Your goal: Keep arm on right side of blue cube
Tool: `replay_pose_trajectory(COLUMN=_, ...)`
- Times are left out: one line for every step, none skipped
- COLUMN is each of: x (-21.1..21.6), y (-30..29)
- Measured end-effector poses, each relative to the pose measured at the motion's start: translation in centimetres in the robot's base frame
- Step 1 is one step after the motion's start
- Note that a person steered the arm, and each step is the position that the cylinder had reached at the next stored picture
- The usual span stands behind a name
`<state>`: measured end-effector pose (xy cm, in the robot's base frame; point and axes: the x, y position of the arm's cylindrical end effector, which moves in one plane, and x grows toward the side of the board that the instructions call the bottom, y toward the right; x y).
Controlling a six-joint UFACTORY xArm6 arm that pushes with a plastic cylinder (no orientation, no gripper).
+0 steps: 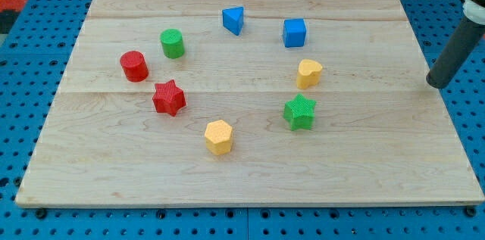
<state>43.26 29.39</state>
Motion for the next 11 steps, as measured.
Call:
replay_pose_trajectory(x=0.0, y=0.0)
replay_pose_trajectory(x=-0.1, y=-0.1)
replay_pose_trajectory(x=-0.3, y=-1.9)
replay_pose_trajectory(x=0.8, y=-6.1)
replay_pose_trajectory(x=0.5, y=-8.5)
replay_pose_trajectory(x=0.0, y=-5.1)
replay_pose_trajectory(x=-1.5, y=-2.4)
replay_pose_trajectory(x=-1.5, y=-2.0)
replay_pose_trajectory(x=-1.5, y=-2.0)
replay_pose_trajectory(x=-2.4, y=-2.2)
replay_pose_trajectory(x=-1.9, y=0.3)
